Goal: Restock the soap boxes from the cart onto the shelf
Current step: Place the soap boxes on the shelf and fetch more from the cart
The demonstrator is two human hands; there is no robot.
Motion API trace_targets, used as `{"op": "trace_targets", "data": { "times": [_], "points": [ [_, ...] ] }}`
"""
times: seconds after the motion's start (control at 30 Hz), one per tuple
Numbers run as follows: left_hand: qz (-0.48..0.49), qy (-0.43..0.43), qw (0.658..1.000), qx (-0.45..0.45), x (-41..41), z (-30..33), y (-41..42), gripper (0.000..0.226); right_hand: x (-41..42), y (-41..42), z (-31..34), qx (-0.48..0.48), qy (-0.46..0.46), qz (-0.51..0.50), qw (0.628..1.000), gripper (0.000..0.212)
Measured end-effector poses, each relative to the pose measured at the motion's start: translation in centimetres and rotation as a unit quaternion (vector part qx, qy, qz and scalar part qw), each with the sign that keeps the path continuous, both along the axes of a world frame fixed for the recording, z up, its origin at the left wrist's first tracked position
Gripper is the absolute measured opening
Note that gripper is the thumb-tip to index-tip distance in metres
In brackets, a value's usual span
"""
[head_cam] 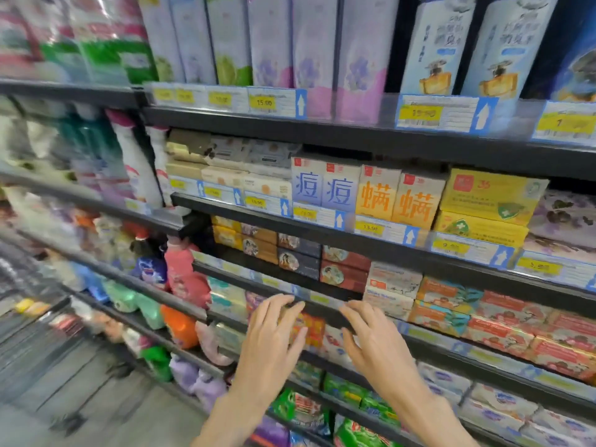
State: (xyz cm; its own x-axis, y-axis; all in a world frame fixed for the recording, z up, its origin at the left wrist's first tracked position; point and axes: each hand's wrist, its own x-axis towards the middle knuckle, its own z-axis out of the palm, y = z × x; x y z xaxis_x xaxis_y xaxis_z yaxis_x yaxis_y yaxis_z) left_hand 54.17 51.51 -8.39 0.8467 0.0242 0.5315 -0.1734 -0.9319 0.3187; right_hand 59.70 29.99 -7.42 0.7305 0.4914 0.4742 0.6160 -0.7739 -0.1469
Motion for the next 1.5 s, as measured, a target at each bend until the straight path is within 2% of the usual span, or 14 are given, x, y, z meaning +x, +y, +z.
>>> {"op": "trace_targets", "data": {
  "times": [0.17,0.43,0.63,0.83,1.13,1.5],
  "points": [
    [0.129,0.012,0.992,0.001,-8.0,-0.4,10.1,0.043,-0.2,10.0,-0.4,-0.001,0.012,0.179,0.984,0.043],
    [0.314,0.013,0.949,0.010,-24.2,-0.9,26.6,0.051,-6.3,30.7,0.3,-0.015,0.018,0.354,0.935,0.048],
    [0.403,0.042,0.913,0.054,-35.7,0.0,39.9,0.059,-14.5,47.6,1.4,-0.026,-0.006,0.430,0.903,0.055],
    [0.468,0.086,0.877,0.063,-44.2,1.3,51.6,0.067,-21.4,63.2,2.5,-0.013,0.010,0.491,0.871,0.059],
    [0.529,0.114,0.841,0.028,-49.7,-1.5,67.9,0.065,-26.2,84.4,0.5,-0.037,0.016,0.551,0.834,0.061],
    [0.550,0.124,0.826,-0.009,-48.1,-1.6,92.4,0.071,-24.1,111.5,0.9,-0.083,0.024,0.572,0.816,0.064]
  ]
}}
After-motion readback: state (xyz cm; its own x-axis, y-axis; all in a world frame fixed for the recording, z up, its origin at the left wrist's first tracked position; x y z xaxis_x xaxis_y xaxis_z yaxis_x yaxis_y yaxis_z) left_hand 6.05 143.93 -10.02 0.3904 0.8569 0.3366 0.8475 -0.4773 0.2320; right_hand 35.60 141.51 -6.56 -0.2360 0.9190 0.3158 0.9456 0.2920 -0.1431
